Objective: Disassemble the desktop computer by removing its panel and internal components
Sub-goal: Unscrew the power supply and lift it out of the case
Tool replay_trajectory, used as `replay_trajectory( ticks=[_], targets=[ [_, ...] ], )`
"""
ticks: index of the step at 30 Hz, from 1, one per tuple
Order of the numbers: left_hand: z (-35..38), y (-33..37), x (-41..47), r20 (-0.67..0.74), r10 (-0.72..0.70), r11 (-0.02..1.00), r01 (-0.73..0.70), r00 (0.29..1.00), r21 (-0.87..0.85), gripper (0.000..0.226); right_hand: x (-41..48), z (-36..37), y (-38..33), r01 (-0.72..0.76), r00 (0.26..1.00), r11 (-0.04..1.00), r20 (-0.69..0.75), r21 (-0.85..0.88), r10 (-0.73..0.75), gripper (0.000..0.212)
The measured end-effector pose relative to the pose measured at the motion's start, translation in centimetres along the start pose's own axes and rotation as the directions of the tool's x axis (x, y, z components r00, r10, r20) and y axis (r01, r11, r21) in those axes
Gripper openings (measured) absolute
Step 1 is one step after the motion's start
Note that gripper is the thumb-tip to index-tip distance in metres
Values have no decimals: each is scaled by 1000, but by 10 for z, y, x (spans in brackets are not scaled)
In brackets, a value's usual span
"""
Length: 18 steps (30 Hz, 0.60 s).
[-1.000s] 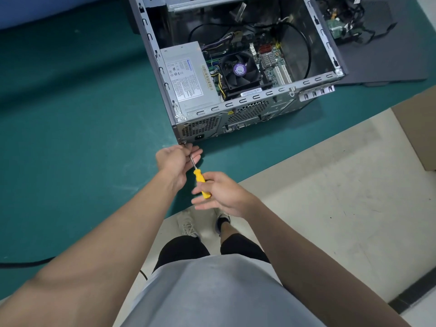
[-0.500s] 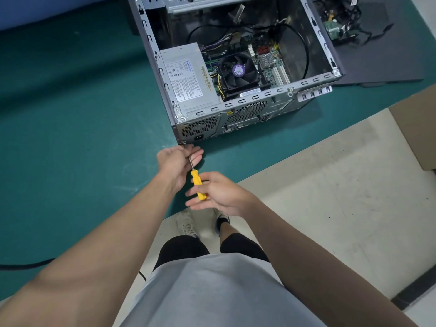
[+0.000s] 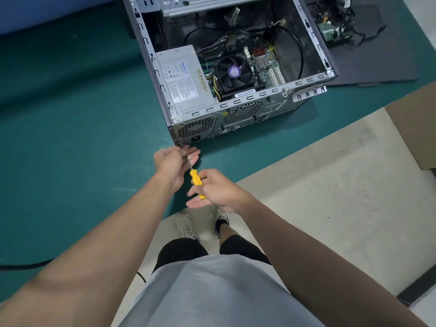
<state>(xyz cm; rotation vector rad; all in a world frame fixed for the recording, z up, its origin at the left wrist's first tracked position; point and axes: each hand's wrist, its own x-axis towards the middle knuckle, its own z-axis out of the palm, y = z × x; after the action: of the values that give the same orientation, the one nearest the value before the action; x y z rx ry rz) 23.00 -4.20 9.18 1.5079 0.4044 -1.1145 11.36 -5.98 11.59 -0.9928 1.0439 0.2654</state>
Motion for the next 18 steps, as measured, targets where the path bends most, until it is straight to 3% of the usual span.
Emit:
replay_trajectory(
  ticks=[2,4,7,11,13,15,18],
  targets=[
    [3,-2,0,-71,20,998,-16,997,69,13,3,5,-1,12,995,988,-93,-152,-26,19],
    [6,-4,1,-135,48,991,-31,990,127,12,4,8,1,5,989,985,-148,-171,-30,20],
    [7,-3,2,-134,41,994,-27,990,104,15,2,5,2,8,995,1000,-98,6,-7,21],
    [-2,-2,2,61,0,1000,1,998,-14,19,-3,-2,-1,-56,998,983,48,176,48,30],
    [-2,-2,2,49,2,1000,-2,999,-3,14,-2,-1,-2,-18,1000,998,-12,55,18,28],
    [1,-2,3,-63,26,997,-22,998,72,8,1,5,-2,14,993,994,-114,-105,-26,25],
    [5,-2,5,-153,56,992,-37,987,125,8,4,8,0,12,982,995,-185,-95,-29,25]
  ],
)
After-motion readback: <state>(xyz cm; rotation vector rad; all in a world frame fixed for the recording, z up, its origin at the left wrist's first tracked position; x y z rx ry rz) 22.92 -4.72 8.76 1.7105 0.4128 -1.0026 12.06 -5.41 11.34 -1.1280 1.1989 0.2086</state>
